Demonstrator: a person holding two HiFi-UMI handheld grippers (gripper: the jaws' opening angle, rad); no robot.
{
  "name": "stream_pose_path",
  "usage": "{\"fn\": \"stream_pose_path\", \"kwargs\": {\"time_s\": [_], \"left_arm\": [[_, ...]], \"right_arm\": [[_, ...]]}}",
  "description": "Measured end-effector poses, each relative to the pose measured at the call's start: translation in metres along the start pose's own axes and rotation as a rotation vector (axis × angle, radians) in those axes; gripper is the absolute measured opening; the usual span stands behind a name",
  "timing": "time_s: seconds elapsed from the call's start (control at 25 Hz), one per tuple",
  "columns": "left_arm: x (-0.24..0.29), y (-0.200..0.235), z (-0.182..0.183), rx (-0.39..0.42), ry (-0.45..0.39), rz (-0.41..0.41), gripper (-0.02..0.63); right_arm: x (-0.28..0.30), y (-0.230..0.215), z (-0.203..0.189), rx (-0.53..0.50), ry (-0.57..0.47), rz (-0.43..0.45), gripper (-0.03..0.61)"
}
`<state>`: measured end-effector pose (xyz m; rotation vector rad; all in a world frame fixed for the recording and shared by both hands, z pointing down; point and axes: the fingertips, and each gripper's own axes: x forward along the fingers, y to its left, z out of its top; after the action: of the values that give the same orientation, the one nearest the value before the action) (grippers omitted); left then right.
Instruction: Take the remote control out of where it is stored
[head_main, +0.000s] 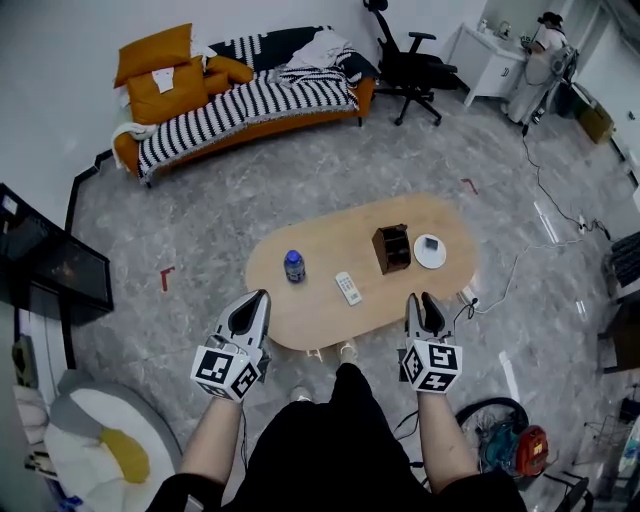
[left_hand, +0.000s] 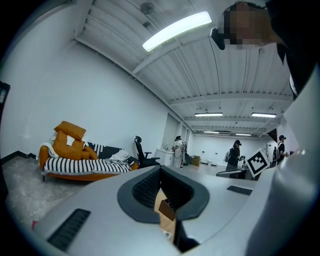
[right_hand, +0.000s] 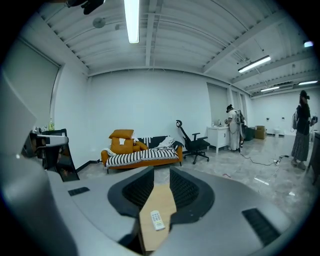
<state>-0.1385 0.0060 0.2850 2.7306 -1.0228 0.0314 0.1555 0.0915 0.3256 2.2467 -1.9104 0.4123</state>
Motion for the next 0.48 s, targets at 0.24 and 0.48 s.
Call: {"fn": "stream_pose_path", "kwargs": {"time_s": [0.24,0.48], "left_arm": [[0.012,-0.012,0.003,-0.017,-0.003,-0.021,0.008],[0.027,-0.025,0.004,-0.019,-0.001,-0.029,0.008]], "right_arm": [[0.001,-0.009,0.002,0.001,0.005,-0.004,0.104],[0.012,-0.024,-0.002,0.003,0.037,0.007,0.104]]}}
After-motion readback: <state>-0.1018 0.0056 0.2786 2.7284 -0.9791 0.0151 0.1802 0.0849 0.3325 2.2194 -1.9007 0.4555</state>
